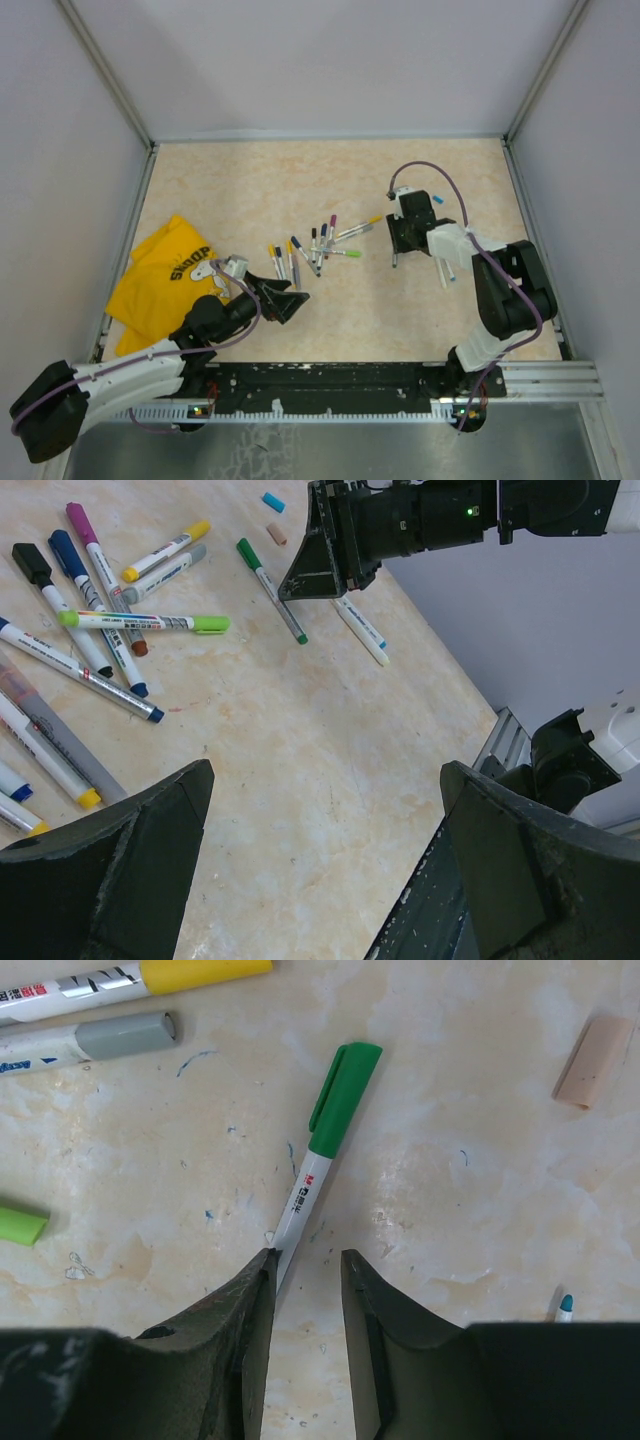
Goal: Open the pen caps
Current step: Pick up the pen from the center of the board.
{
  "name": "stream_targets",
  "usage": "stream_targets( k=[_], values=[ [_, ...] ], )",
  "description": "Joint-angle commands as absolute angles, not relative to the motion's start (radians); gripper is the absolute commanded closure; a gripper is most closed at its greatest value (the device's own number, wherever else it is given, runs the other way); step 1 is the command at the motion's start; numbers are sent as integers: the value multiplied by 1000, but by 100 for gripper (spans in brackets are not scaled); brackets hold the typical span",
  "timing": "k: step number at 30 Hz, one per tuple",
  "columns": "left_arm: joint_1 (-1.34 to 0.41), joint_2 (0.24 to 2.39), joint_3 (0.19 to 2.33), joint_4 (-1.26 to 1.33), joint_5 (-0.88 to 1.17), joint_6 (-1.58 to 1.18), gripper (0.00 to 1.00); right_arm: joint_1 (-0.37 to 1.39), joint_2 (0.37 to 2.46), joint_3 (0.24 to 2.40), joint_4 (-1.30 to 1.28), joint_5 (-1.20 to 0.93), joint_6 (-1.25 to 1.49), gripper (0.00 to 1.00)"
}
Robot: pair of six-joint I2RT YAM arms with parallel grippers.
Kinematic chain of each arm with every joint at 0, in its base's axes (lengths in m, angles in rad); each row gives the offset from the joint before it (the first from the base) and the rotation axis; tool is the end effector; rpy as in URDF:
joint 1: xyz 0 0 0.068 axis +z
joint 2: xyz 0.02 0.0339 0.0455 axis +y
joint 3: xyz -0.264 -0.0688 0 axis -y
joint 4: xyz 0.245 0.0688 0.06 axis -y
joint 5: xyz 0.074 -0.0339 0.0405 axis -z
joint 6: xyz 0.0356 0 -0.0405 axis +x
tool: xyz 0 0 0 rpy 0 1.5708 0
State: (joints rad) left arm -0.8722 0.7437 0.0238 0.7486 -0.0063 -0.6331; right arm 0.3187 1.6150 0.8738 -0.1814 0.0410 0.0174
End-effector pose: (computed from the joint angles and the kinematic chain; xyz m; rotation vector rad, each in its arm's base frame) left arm 0.1024 -0.1216 0.1790 0.1935 1.6560 -1.1690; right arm 0.3034 0.0986 0.1687 -0.3574 2.4688 0.0897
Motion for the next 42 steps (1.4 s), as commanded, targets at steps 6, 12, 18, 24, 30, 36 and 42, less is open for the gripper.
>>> stream_targets(
  k=[6, 12, 18, 24, 30, 36, 42],
  values=[
    [-869, 747, 37, 788, 14, -644, 1, 323, 1627, 907, -218, 85, -18, 69],
    [-868, 746, 38, 789, 17, -643, 1, 315, 1617, 904, -237, 85, -32, 71],
    [-869, 743, 41, 786, 16, -643, 1, 310, 1608, 904, -249, 84, -49, 71],
    [-870, 753, 48, 785, 18, -643, 1, 309, 1625, 914, -263, 85, -58, 71],
    [-869, 770, 56, 789, 23, -644, 1, 308, 1627, 917, -271, 92, -67, 71],
    [-868, 774, 56, 795, 27, -647, 1, 295, 1616, 921, -299, 77, -79, 71],
    [-868, 776, 56, 794, 30, -648, 1, 290, 1612, 920, -310, 70, -92, 71]
  ],
)
